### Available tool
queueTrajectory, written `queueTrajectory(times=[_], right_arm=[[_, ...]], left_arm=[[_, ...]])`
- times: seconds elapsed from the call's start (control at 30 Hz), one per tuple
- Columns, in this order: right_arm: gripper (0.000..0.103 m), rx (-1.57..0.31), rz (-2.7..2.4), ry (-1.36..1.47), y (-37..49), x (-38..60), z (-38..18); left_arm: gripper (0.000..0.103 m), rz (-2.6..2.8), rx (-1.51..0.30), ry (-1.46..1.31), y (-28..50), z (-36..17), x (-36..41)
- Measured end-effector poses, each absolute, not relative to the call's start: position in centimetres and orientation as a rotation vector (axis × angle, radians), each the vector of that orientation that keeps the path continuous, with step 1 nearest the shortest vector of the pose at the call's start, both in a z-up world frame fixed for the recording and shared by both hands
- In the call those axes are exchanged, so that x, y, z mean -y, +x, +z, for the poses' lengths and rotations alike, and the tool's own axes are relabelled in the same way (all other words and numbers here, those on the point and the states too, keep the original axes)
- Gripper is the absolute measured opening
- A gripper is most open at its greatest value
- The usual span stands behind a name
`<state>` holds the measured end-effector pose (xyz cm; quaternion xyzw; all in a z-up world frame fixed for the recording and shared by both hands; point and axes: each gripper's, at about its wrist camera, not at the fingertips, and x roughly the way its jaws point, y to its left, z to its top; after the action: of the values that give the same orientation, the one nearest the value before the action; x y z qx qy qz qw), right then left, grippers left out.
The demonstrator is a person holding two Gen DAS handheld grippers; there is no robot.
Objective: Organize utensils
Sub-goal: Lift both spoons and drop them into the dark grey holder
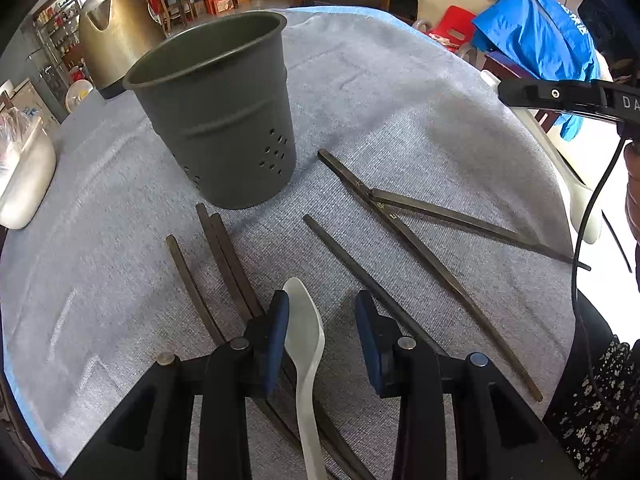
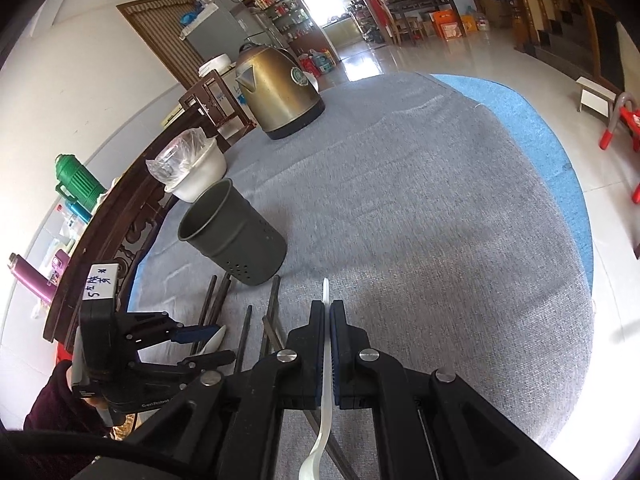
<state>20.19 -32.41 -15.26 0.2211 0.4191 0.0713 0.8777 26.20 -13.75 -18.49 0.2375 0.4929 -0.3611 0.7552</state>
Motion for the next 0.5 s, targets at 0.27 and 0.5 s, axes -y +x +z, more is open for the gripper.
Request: queueTrajectory(times=[0.27,0.5], right_arm=[[0.003,-0.867,0.161,0.451,20.4,31.6,-14.8],[0.003,-0.781,0.198,0.425,21.2,30.5,-12.1]], left_arm=[[0.007,-0.777,-1.07,0.494,26.9,-18.6,12.5],[0.006,-0.746,-1.0,0.374,27.0,-15.7,11.4]])
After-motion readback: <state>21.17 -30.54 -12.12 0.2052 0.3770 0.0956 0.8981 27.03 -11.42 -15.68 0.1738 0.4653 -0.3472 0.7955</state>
